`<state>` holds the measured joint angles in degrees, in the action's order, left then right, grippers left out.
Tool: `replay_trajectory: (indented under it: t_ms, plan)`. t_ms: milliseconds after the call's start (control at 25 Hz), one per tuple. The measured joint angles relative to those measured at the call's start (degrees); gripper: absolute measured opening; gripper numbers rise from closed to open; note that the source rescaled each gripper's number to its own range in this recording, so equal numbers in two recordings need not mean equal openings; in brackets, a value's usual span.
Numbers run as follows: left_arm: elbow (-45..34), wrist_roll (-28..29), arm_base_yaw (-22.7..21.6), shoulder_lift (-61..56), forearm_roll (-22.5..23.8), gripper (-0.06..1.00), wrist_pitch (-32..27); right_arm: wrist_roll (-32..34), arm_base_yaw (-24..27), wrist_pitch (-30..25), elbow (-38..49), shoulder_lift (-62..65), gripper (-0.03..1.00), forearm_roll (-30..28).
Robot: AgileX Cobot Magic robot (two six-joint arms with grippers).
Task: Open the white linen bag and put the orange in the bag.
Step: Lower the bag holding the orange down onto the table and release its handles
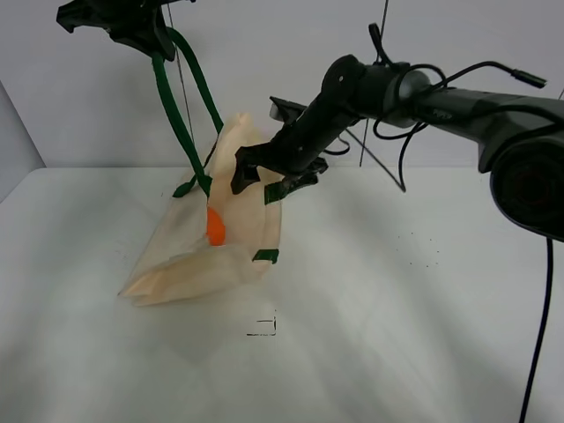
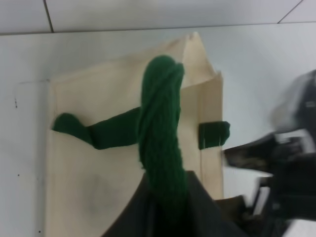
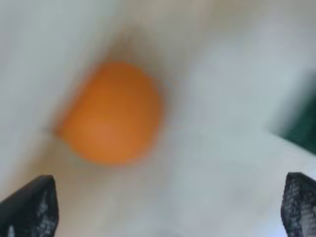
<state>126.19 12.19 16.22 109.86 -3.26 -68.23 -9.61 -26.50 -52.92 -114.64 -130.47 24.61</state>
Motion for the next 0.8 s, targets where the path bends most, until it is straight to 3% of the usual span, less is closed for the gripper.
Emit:
replay_trajectory:
  t_ms: [160,240,440,800]
  plan:
    - [0.0,0.0,0.0,-0.1,0.0,0.0,0.0,7.6,0.1,-6.7,-0.4,2.2,1.0,-18.0]
    - [0.0,0.0,0.0,-0.1,0.0,0.0,0.0,9.2,1.0,-8.9,-0.4,2.2,1.0,-22.0]
    - [0.0,0.0,0.0,-0.1,0.0,0.0,0.0,9.6,5.4,-9.6,-0.4,2.2,1.0,-23.3]
    - [0.0,0.0,0.0,-0.1,0.0,0.0,0.0,8.0,20.1,-11.3,-0.4,2.2,1.0,-23.7]
